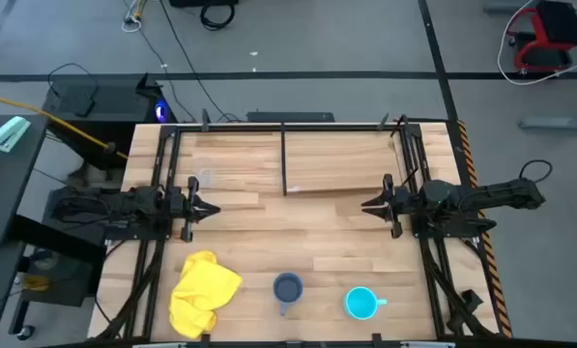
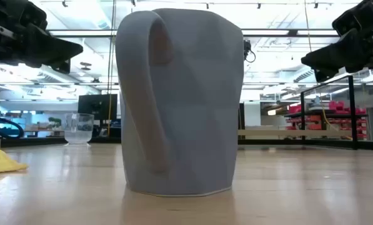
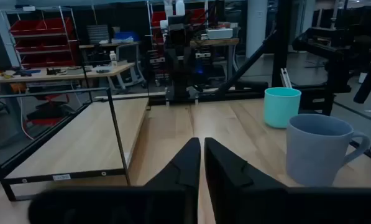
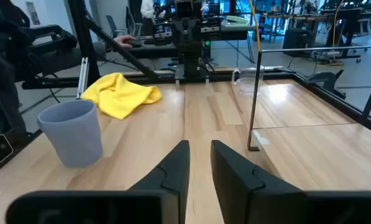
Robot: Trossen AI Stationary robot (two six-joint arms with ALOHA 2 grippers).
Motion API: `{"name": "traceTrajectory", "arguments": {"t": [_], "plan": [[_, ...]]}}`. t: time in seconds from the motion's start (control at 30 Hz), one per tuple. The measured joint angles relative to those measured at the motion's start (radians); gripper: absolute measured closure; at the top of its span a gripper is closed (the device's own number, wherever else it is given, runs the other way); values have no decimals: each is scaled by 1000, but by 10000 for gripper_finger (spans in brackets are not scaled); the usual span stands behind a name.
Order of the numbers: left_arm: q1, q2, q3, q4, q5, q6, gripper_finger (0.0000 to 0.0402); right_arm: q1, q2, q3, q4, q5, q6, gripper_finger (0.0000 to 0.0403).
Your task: Stack small to large cups/mugs on shelf
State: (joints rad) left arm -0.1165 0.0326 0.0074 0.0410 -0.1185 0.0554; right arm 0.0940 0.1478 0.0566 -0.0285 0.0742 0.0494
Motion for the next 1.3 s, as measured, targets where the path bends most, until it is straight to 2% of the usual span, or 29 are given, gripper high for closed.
{"name": "traceTrajectory", "arguments": {"t": [0.23,0.6,0.97,1.3], "plan": [[0,0,0,0,0,0,378,0,0,0,0,0,0,329],[0,0,0,0,0,0,366,0,0,0,0,0,0,329],[0,0,0,0,0,0,376,0,0,0,0,0,0,329],[0,0,0,0,0,0,366,0,0,0,0,0,0,329]]}}
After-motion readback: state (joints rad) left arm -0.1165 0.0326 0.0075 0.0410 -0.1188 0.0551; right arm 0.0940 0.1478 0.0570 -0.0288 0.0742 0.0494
